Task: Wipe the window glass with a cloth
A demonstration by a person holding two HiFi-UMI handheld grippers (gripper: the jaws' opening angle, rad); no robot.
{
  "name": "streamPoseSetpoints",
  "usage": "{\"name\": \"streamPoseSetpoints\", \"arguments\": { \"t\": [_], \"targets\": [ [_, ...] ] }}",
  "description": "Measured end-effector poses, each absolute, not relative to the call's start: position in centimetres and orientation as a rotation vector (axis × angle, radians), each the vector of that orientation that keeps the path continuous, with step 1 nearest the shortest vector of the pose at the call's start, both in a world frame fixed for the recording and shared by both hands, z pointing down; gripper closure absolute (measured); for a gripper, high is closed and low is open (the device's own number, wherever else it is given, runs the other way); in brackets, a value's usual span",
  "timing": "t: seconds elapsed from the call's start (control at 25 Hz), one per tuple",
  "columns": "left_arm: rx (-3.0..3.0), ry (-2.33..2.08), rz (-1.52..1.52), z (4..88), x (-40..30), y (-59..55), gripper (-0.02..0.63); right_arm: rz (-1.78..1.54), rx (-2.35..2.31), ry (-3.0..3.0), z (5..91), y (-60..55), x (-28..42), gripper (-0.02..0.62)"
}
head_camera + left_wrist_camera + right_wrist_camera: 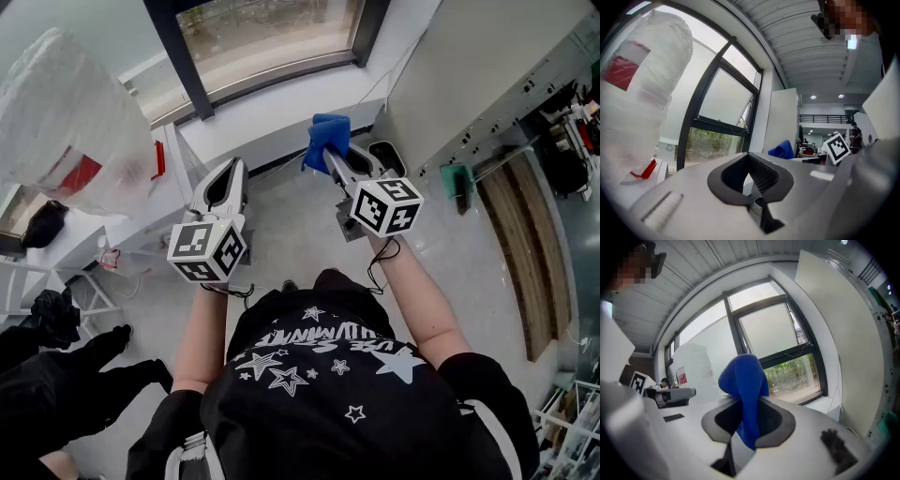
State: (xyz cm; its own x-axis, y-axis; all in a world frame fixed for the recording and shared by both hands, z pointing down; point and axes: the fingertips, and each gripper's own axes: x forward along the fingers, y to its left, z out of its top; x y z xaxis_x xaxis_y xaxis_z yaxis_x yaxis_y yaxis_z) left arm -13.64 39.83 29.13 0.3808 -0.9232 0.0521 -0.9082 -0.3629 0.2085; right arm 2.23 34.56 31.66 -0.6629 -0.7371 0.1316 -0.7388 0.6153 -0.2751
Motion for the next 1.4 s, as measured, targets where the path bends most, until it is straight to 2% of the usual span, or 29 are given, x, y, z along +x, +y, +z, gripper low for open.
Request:
{"name": "streamPoseSetpoints", "arguments": {
  "t": [1.04, 1.4],
  "targets": [
    [2.369, -1.62, -0.137, 31.1, -16.0, 38.4, 0.598, 0.52, 1.408, -2.727, 33.7, 33.1, 2.8, 0.522],
    [2.313, -1.664, -0.106, 32.6, -16.6, 33.2, 0.598, 0.574, 1.395, -2.724, 35.4, 27.1, 3.2, 0.522]
  ]
}}
